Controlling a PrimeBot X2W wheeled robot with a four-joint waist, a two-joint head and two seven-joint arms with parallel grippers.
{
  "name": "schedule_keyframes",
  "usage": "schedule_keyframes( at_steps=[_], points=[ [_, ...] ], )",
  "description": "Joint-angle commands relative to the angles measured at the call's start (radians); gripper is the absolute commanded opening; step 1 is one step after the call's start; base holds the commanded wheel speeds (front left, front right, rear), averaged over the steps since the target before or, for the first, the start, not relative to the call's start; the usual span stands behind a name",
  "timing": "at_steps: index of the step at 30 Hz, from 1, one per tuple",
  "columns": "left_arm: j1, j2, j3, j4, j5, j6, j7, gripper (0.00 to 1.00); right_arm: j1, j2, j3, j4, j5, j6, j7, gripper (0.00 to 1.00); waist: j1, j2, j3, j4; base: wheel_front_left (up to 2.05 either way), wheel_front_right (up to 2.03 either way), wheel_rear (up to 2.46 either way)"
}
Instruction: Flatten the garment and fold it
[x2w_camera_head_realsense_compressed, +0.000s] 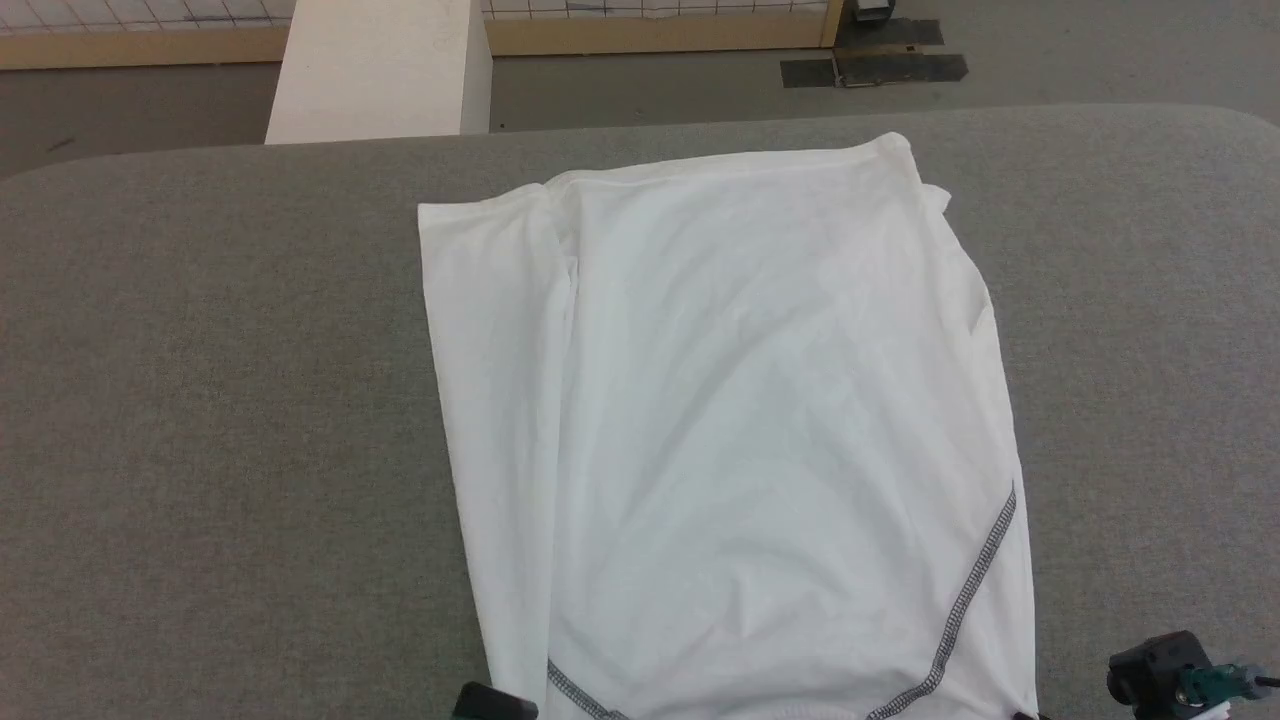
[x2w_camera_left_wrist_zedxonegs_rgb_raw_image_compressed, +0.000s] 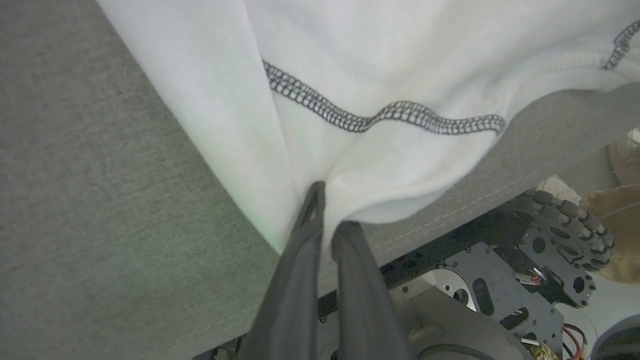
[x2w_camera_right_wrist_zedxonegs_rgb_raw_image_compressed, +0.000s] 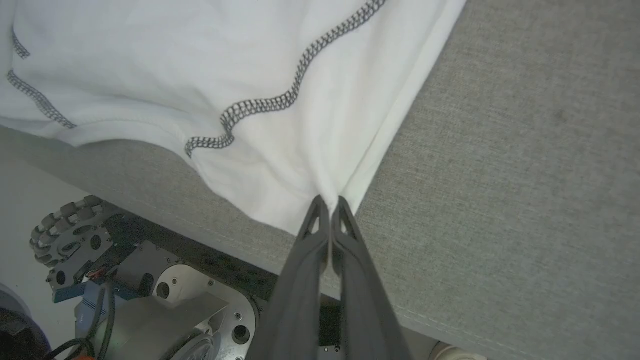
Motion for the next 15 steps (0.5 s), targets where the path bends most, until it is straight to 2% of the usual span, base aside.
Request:
schedule_keyframes(
  at_steps=[1, 6, 7, 8, 9, 15],
  points=[
    [0.023, 0.002, -0.005, 0.011, -0.011, -0.001, -0.002, 0.0, 0.011, 0.008, 0.0, 0.003, 0.0, -0.002, -0.009, 0.0, 0.0001, 0.0, -0.002, 0.0, 0.0, 0.0, 0.0],
    [0.012, -0.002, -0.002, 0.05, -0.008, -0.013, -0.043, 0.0, -0.003, 0.023, -0.004, 0.021, -0.013, -0.002, -0.045, 0.0, 0.0001, 0.0, -0.007, 0.002, 0.0, 0.0, 0.0],
    [0.002, -0.007, 0.003, 0.061, 0.001, -0.012, -0.072, 0.23, -0.012, 0.033, -0.01, 0.028, -0.023, -0.002, -0.066, 0.0, 0.0001, 0.0, -0.009, 0.003, 0.0, 0.0, 0.0],
    [-0.007, -0.014, 0.009, 0.064, 0.01, -0.009, -0.101, 1.0, -0.02, 0.044, -0.015, 0.032, -0.028, -0.002, -0.084, 0.42, 0.0001, 0.0, -0.01, 0.005, 0.0, 0.0, 0.0],
    [-0.013, -0.019, 0.014, 0.067, 0.015, -0.006, -0.12, 1.0, -0.025, 0.05, -0.018, 0.035, -0.031, -0.002, -0.094, 1.0, 0.0001, 0.0, -0.011, 0.005, 0.0, 0.0, 0.0],
    [-0.023, -0.029, 0.032, 0.038, -0.006, -0.026, -0.181, 1.0, -0.05, 0.06, -0.04, 0.014, -0.035, -0.002, -0.129, 1.0, 0.0001, 0.0, -0.019, 0.005, 0.0, 0.0, 0.0]
  ],
)
